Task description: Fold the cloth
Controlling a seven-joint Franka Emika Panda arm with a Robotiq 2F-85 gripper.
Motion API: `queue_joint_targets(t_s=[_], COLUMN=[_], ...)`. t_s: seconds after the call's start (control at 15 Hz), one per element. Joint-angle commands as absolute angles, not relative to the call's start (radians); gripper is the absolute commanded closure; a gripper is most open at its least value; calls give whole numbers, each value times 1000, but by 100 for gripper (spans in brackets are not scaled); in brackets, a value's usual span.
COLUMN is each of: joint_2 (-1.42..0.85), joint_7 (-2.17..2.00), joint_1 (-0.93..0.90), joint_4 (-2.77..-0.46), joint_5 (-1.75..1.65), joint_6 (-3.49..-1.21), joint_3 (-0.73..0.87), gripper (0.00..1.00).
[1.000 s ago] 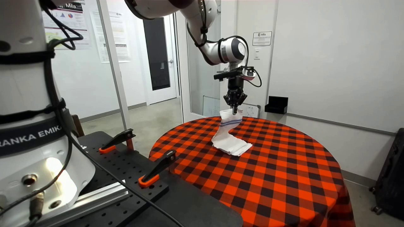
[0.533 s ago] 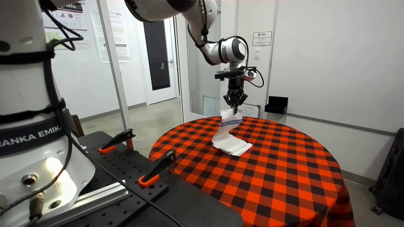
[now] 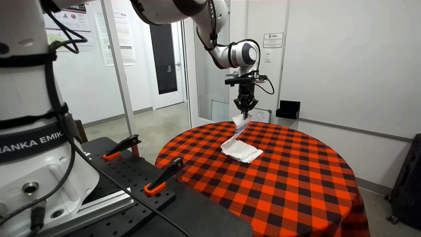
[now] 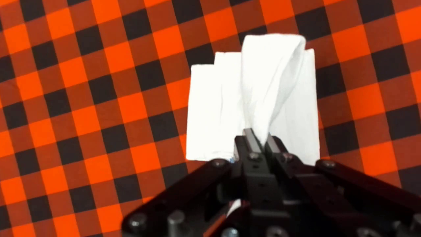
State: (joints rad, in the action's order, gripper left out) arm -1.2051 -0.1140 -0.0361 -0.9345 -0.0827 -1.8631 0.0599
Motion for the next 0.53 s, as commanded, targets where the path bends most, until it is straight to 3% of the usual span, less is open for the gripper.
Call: queue_joint_targets(t_s=[0.0,0.47], joint_2=[-1235,-1242], joint_7=[-74,-105], joint_1=[4,45], joint_4=[-907,-917], joint_5=[-24,75], joint_6=[-1962,-1987], joint_3=[5,-66], gripper=[99,99])
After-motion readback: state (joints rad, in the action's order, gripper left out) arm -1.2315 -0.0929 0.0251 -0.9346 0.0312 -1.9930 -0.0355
